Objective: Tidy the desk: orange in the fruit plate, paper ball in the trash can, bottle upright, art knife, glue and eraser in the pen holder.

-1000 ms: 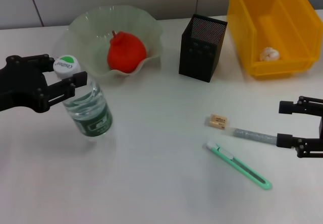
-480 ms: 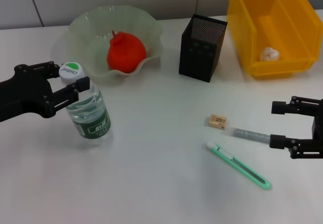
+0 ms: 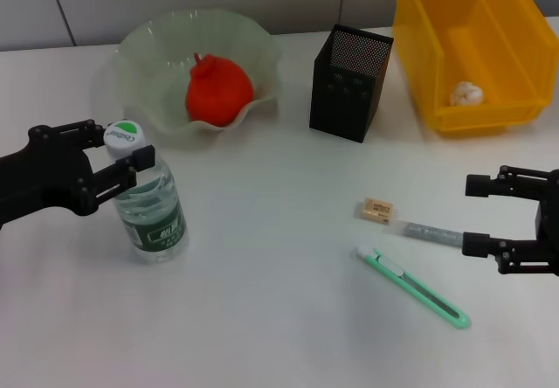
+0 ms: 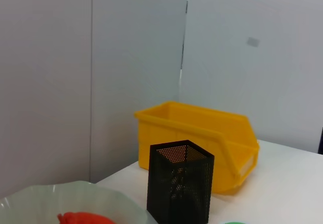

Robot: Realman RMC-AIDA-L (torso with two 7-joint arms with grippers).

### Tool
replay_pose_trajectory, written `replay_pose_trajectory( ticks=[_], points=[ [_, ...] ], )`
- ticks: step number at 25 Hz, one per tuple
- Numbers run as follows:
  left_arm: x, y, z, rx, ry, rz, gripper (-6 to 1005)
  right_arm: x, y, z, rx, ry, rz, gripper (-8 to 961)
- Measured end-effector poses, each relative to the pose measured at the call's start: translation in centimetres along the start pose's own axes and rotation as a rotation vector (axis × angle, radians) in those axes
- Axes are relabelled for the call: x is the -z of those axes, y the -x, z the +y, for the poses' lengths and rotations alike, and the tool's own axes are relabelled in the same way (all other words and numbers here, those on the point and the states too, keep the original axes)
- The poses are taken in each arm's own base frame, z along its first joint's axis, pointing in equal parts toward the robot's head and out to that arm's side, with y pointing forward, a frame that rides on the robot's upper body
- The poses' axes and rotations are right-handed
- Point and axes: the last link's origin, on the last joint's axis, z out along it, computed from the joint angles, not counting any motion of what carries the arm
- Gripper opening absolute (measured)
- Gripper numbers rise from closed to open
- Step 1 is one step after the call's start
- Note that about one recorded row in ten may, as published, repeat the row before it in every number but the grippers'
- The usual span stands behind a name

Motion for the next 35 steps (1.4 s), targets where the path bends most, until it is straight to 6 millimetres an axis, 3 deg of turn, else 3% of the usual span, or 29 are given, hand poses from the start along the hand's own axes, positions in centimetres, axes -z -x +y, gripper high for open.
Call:
replay_pose_trajectory(
  ticks=[16,20,27,32,35],
  points=[
    [0.7,0.6,0.0,0.024,-0.013,0.019,506,-0.3,0.2,-0.2,0.006,0.003,0.002,704],
    [1.4,0.0,0.1,0.02,-0.001,0.052,698,-0.3,0.2,-0.2,0.007,0.003,0.003,702],
    [4.8,0.4,-0.1,0.043,-0.011,0.112,783,-0.1,0.3,-0.2,0.005,-0.001,0.0,699],
    [7.8,2.3,1.0,0.054,0.071,0.098,780,0.0,0.7,-0.6,-0.007,-0.008,0.015,696],
    [8.6,3.9,1.6,0.082,0.118,0.051,777,0.2,1.2,-0.8,-0.016,-0.019,0.033,695]
  ],
)
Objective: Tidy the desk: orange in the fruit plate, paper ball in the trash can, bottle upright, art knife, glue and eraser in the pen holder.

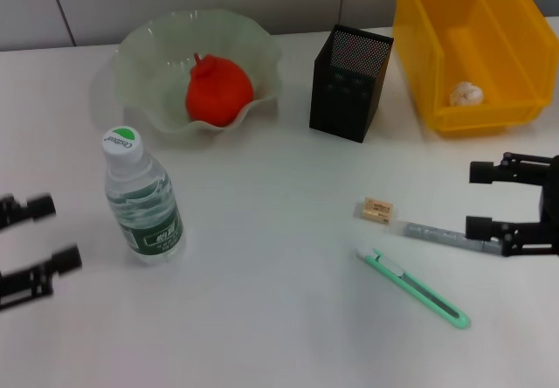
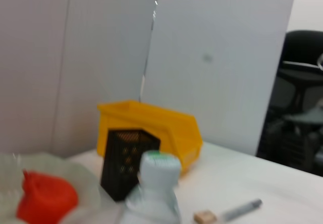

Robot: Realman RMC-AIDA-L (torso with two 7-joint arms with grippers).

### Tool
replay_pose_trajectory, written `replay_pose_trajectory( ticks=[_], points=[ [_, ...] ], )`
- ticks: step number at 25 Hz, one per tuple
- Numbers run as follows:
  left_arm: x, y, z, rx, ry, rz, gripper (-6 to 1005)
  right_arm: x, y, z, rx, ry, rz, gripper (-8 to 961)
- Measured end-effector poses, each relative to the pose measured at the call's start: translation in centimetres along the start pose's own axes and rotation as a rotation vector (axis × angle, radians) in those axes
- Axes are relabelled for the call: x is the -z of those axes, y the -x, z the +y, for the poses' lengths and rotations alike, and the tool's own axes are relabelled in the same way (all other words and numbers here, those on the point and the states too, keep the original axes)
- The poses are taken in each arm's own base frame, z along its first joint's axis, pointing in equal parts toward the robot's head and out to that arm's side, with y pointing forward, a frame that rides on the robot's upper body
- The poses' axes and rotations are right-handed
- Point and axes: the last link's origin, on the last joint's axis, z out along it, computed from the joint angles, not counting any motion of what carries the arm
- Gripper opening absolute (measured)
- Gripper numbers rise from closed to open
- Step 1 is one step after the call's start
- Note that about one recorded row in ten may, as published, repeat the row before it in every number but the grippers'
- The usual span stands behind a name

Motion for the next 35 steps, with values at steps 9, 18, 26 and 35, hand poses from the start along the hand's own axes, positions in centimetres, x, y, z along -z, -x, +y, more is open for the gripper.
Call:
replay_pose_trajectory(
  ticks=[9,18,26,35],
  points=[
    [-0.6,2.3,1.2,0.0,0.039,-0.02,776,0.3,4.3,-1.2,-0.05,-0.089,0.198,691],
    [-2.5,3.4,2.1,0.002,0.103,-0.073,776,-3.9,9.1,-2.6,-0.048,-0.177,0.598,687],
    [-2.6,3.5,2.4,0.001,0.11,-0.068,777,-9.0,11.7,-2.8,-0.116,-0.192,0.822,683],
    [-2.7,3.5,2.6,-0.028,0.115,-0.061,777,-14.8,10.6,-2.1,-0.222,-0.196,1.058,679]
  ],
)
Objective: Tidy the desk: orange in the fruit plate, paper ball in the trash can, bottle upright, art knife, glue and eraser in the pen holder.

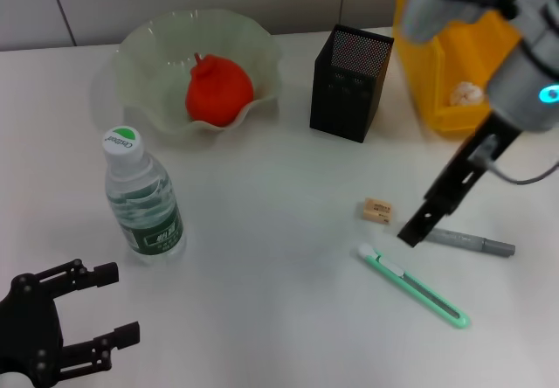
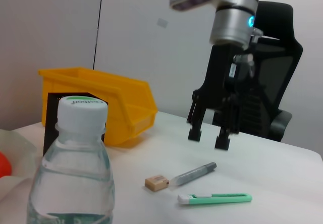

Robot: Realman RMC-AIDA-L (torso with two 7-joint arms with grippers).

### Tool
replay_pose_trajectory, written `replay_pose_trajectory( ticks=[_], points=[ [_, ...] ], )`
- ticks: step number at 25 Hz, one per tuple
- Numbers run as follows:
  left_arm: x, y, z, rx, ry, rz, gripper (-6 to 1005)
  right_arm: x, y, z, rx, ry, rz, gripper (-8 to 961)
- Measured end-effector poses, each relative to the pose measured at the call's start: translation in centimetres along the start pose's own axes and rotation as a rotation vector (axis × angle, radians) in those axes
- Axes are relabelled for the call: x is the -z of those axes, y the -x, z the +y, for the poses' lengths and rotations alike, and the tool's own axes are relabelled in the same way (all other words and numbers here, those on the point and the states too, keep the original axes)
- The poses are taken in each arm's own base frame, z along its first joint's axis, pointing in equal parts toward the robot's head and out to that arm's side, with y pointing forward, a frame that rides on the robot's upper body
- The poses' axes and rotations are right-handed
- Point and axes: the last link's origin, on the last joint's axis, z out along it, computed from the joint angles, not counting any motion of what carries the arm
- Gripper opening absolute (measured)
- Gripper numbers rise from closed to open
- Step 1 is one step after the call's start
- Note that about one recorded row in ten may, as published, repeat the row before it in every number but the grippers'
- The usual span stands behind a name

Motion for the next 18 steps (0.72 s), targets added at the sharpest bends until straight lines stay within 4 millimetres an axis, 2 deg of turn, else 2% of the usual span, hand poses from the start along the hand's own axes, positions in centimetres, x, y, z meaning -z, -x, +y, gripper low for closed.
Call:
replay_pose_trajectory(
  ticks=[11,18],
  points=[
    [-0.5,0.0,-0.1,-0.016,-0.004,0.004,777,-4.7,2.1,1.8,0.023,-0.08,0.105,674],
    [-0.8,-0.1,-0.2,-0.03,0.0,0.003,777,-6.3,2.8,2.5,0.031,-0.107,0.115,670]
  ],
)
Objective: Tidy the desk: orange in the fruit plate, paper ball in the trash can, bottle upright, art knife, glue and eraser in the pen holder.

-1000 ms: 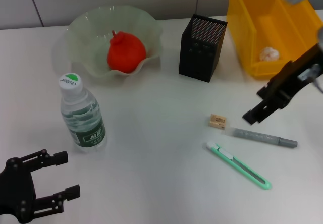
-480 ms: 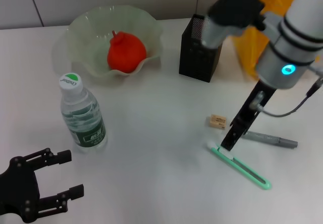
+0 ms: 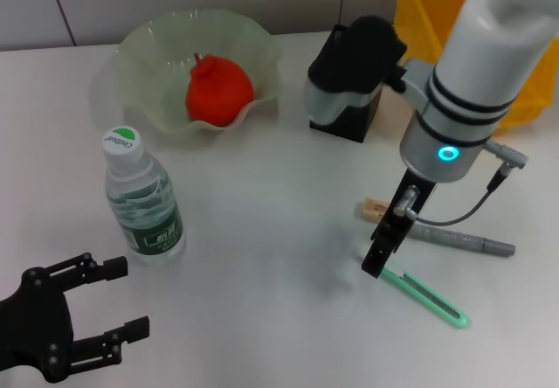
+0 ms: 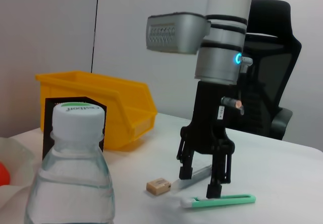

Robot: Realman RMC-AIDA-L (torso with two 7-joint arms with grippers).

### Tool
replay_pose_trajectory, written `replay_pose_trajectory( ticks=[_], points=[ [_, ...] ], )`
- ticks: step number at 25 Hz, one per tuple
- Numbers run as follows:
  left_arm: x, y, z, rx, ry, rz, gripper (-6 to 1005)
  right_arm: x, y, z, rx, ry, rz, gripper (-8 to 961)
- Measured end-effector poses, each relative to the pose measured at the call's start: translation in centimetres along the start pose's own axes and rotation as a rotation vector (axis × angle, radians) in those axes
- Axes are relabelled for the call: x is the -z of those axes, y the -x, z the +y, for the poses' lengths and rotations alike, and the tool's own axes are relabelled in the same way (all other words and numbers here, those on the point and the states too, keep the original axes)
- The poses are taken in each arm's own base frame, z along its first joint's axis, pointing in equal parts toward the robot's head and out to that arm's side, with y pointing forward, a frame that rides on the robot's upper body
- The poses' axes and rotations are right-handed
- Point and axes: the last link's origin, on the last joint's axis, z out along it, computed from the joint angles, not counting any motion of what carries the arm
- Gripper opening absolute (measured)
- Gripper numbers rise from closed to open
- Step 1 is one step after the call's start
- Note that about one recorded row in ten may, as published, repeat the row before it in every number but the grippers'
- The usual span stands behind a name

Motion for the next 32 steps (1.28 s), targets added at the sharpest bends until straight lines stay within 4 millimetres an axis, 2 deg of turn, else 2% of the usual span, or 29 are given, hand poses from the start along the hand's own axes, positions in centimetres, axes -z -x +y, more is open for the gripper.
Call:
replay_pose_trajectory(
  ticks=[15,31,32],
  points=[
    [0.0,0.0,-0.2,-0.006,-0.004,-0.003,774,-1.6,0.4,1.5,0.03,-0.029,0.029,663],
    [0.0,0.0,-0.2,-0.006,-0.014,-0.001,770,-2.1,0.1,1.5,0.03,-0.035,0.054,656],
    [0.0,0.0,-0.2,-0.006,-0.014,-0.001,770,-2.1,0.1,1.5,0.029,-0.035,0.052,578]
  ],
)
